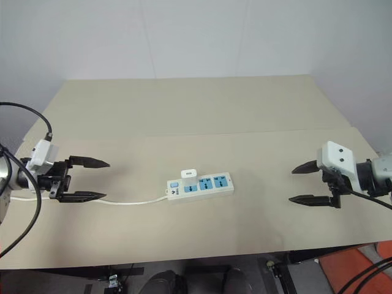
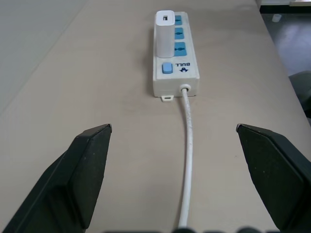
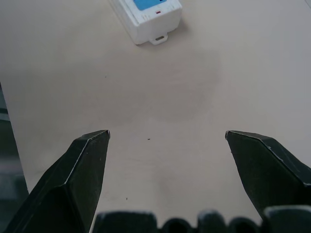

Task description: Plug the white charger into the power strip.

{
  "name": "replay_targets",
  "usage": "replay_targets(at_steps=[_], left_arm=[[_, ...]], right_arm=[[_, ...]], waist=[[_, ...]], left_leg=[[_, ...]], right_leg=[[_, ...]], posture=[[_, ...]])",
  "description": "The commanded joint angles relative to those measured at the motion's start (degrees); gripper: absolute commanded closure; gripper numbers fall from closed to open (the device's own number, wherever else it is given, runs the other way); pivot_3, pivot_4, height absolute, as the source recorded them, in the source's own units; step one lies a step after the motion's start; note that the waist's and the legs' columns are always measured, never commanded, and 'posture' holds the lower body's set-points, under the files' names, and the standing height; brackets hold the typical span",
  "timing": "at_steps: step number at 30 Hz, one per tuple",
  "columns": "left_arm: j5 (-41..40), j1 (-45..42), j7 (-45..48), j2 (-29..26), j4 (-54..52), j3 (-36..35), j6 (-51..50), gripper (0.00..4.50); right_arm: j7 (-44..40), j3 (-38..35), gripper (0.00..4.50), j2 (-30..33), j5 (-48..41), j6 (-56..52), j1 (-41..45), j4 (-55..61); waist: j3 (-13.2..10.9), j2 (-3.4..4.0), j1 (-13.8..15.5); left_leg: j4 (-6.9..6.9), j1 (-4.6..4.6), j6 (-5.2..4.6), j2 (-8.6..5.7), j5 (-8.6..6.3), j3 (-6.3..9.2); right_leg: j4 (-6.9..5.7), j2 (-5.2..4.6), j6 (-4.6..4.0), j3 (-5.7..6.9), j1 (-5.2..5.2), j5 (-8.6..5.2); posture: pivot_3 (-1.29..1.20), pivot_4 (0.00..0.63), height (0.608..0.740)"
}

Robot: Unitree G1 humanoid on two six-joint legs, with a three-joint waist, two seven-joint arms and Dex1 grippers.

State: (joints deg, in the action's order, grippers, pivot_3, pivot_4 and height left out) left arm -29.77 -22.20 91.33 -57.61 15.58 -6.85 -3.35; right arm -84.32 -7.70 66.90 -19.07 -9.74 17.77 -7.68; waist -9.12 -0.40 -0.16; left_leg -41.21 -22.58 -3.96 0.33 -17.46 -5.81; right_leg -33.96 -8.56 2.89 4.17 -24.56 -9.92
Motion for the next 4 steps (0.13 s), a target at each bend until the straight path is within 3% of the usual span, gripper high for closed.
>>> replay_targets(at_steps=[1,4], left_arm=[[-1.2,1.8,-3.3,0.3,-4.6,-3.1,-2.7,0.03],[-1.5,3.7,-4.1,0.6,-7.0,-4.1,-3.5,0.03]], right_arm=[[0.2,-2.6,0.00,1.2,-1.2,-0.8,-1.1,3.5],[0.9,-1.8,0.00,0.5,-1.1,-1.6,-1.0,4.4]], waist=[[0.0,-0.01,0.0],[0.0,0.00,-0.1]], left_leg=[[-0.01,0.00,0.01,0.02,0.00,-0.01],[-0.06,0.02,0.01,0.04,0.00,-0.03]], right_leg=[[0.00,0.02,0.00,0.00,0.00,0.00],[0.01,0.02,0.01,-0.04,0.00,-0.01]], posture=[[0.00,0.150,0.740],[0.00,0.150,0.740]])
